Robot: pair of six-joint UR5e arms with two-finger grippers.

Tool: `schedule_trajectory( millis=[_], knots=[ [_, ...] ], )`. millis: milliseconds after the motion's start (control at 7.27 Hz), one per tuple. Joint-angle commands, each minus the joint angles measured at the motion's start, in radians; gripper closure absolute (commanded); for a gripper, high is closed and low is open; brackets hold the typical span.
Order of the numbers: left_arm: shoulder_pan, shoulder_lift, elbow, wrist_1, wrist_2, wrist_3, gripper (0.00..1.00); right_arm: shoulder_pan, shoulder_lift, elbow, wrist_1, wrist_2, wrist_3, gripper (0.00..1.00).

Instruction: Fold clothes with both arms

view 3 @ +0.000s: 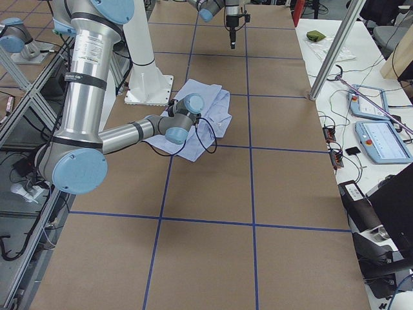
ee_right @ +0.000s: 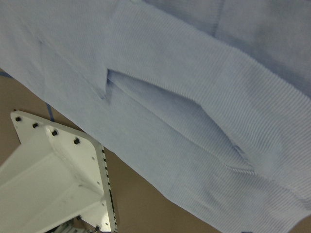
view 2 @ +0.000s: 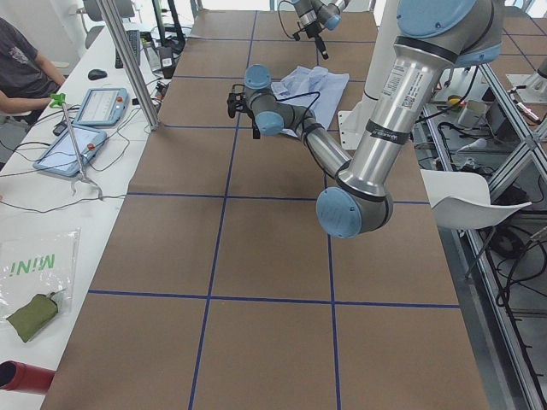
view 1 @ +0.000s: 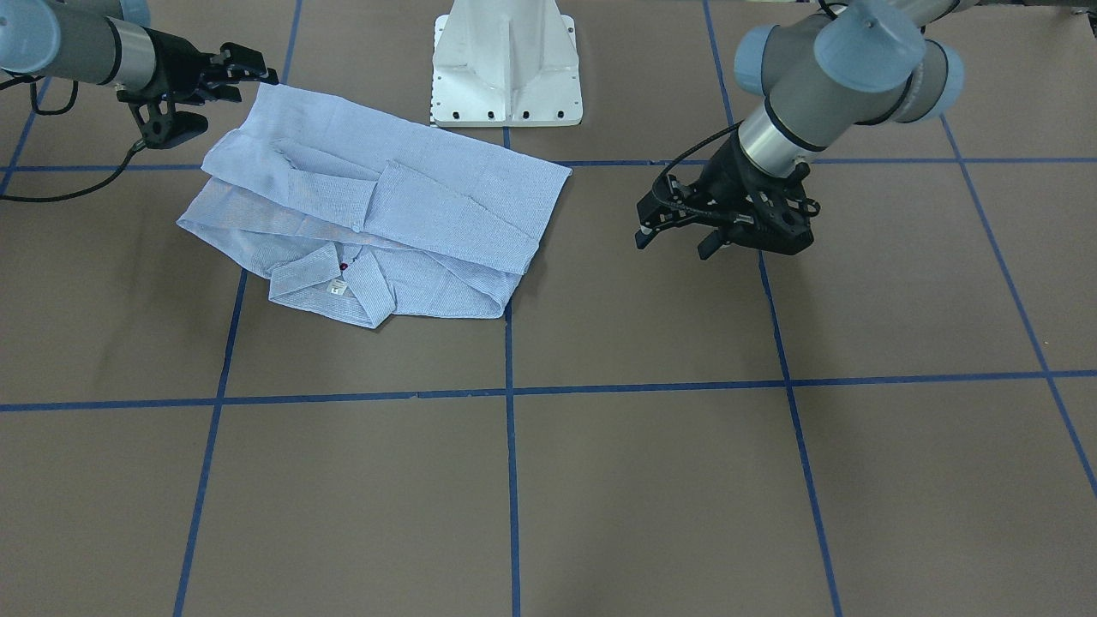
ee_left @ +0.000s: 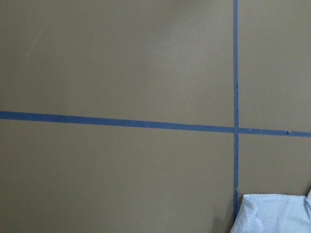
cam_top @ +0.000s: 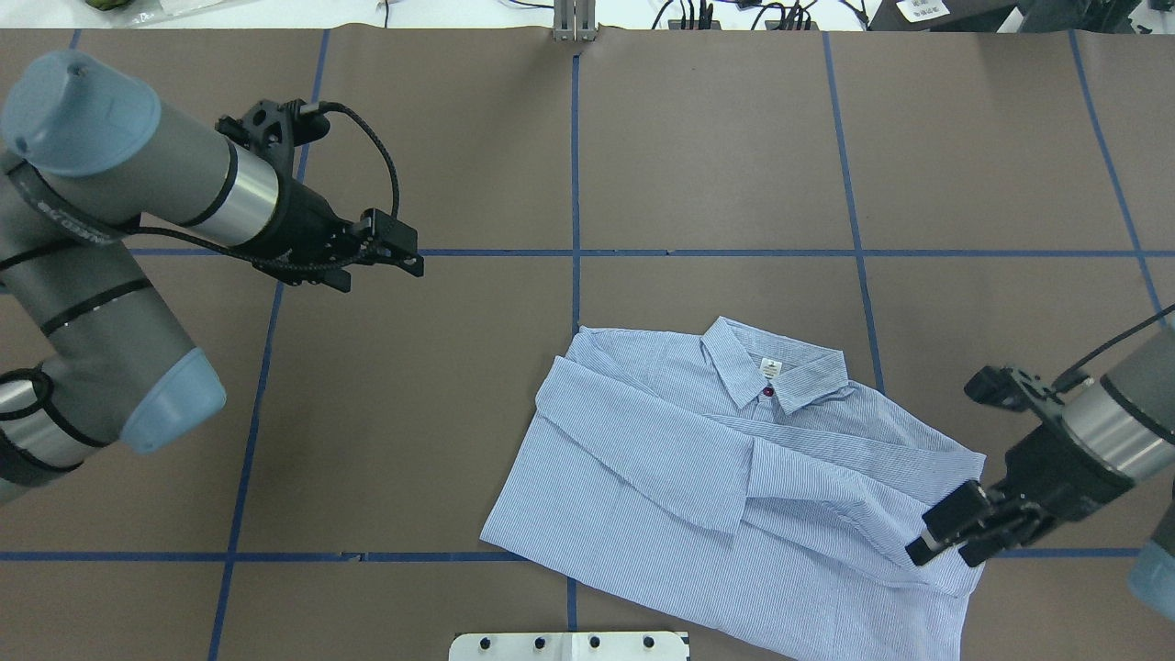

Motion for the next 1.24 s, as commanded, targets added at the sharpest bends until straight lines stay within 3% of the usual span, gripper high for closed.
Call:
schedule_trajectory(
  millis=[0, 413, 550, 825, 1100],
  knots=[
    [0.173, 0.016, -0.056, 0.001, 0.066, -0.168, 0.0, 0.176, 0.112, 0.002, 0.001, -0.008, 0.0, 0.0],
    [0.411, 0.018, -0.061, 0.006, 0.217, -0.445, 0.01, 0.307, 0.16, 0.002, 0.001, -0.01, -0.006, 0.0],
    [0.456, 0.01, -0.055, 0.052, 0.223, -0.489, 0.05, 0.311, 0.161, 0.002, 0.001, -0.017, -0.006, 0.0],
    [0.483, 0.004, -0.04, 0.109, 0.261, -0.5, 0.14, 0.312, 0.162, 0.004, -0.001, -0.033, -0.006, 0.0],
    [0.487, -0.019, 0.007, 0.109, 0.28, -0.502, 0.14, 0.312, 0.161, 0.004, -0.002, -0.033, -0.006, 0.0]
  ],
)
